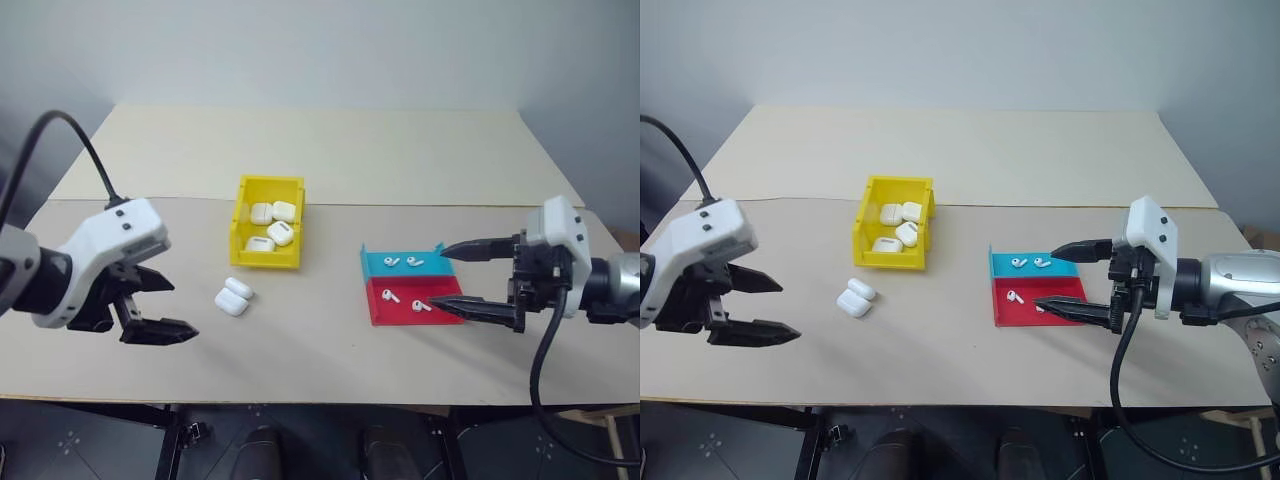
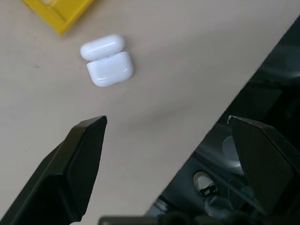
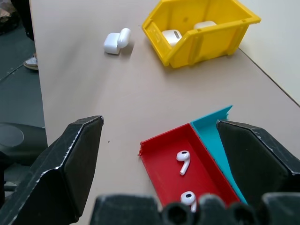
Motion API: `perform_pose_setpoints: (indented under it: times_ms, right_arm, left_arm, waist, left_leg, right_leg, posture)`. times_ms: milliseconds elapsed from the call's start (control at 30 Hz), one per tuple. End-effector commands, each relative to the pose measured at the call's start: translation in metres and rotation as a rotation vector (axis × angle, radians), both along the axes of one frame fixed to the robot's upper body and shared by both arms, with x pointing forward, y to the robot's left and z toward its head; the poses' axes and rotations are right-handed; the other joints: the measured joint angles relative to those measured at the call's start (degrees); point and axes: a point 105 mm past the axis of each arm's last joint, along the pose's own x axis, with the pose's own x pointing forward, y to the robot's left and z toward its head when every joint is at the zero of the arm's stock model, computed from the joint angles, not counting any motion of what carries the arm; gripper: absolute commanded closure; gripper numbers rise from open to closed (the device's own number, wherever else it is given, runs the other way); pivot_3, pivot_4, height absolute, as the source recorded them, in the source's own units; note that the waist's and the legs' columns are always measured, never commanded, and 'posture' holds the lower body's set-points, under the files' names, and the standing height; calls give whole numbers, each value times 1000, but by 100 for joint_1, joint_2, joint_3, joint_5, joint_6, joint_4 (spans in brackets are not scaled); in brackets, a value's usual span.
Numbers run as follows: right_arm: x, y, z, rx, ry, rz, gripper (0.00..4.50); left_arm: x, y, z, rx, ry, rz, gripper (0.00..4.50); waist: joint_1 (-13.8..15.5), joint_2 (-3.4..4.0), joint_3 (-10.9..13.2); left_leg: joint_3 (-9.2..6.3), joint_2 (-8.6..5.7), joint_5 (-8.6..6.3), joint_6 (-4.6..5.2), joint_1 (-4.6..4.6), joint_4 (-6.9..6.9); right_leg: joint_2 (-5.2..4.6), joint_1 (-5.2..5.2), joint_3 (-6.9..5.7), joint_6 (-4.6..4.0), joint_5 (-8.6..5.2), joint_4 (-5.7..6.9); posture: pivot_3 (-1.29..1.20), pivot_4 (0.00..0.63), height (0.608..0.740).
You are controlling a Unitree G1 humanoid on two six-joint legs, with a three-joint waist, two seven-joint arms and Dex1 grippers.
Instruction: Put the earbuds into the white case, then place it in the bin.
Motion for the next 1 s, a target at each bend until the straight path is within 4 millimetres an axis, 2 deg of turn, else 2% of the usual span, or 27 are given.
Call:
perform_pose_setpoints:
  times_ms: [33, 133, 300, 400, 533, 1000]
  right_arm:
    - [-5, 3, 8, -8, -51, 5, 28]
    - [-6, 6, 8, -9, -57, 5, 28]
    - [-11, 12, 7, -10, -77, 11, 28]
    - [-15, 15, 7, -4, -85, 13, 28]
    - [-17, 18, 5, -5, -85, 11, 28]
    - [-26, 20, 5, -4, -80, 13, 28]
  left_arm:
    - [20, 3, -11, 33, 75, 109, 0]
    - [46, 2, -22, 62, 119, 177, 0]
    - [67, 4, -36, 167, 172, 248, 0]
    - [76, -3, -40, 194, 190, 243, 0]
    - [83, -16, -48, 212, 234, 213, 0]
    - [90, -27, -82, 266, 293, 199, 0]
  waist:
    - [45, -3, 0]
    - [64, -9, -2]
    - [23, -13, -1]
    - [32, -13, -1]
    - [39, -13, -1]
    - [33, -13, -1]
  left_leg:
    - [-1, 0, 0, 0, 1, 0]
    - [-5, -3, 0, 0, 1, 10]
    - [-6, -3, -1, 1, -16, 8]
    - [-6, -3, 0, 1, -35, 9]
    - [-6, -3, 1, -1, -46, 20]
    - [-7, -3, 1, -1, -48, 23]
  right_leg:
    - [0, 3, 0, -1, 0, 0]
    - [-2, 10, 3, 0, 1, 0]
    - [-1, -6, 3, 0, 1, -7]
    - [-1, -25, 3, 0, 1, -4]
    - [-2, -35, 3, 0, 1, 0]
    - [-2, -37, 4, 1, 1, 3]
  posture:
    - [0, 150, 740]
    - [0, 150, 740]
    - [0, 150, 740]
    - [0, 150, 740]
    - [0, 150, 740]
    - [0, 150, 740]
